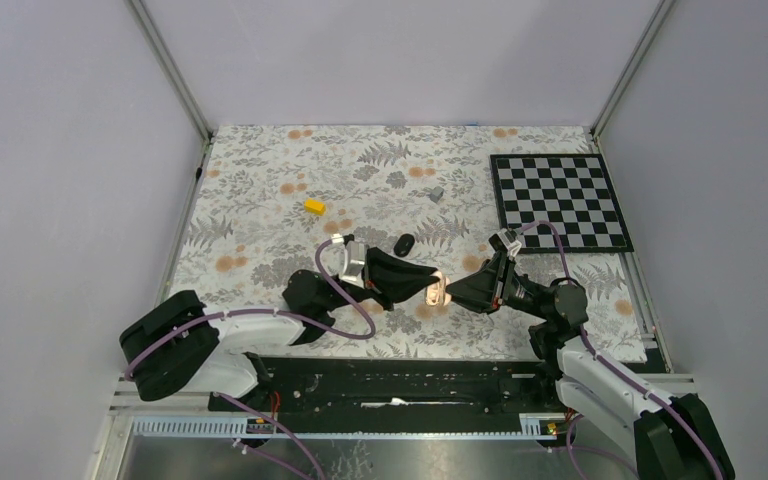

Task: Insert the wireless bluetooth earbuds into the charging case
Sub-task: Place the earbud in the charging case.

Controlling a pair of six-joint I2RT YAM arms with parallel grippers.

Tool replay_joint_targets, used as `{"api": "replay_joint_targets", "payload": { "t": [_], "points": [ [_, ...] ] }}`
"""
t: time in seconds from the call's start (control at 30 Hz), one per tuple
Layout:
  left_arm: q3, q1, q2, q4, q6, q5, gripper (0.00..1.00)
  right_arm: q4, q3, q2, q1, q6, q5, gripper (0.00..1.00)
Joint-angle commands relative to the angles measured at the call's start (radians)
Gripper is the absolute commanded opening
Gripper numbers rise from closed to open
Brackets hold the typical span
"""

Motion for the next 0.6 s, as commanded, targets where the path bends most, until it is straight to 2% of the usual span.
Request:
{"api": "replay_joint_targets", "payload": {
  "t": [0.0, 0.57],
  "points": [
    [0.012, 0.000, 0.009, 0.045, 0.018, 0.025, 0.00, 0.041, 0.018, -0.016, -0.003, -0.013, 0.005, 0.00],
    [-0.024, 0.000, -0.042, 0.003, 0.061, -0.009, 0.00, 0.044, 0.020, -0.017, -0.003, -0.010, 0.011, 0.00]
  ]
}}
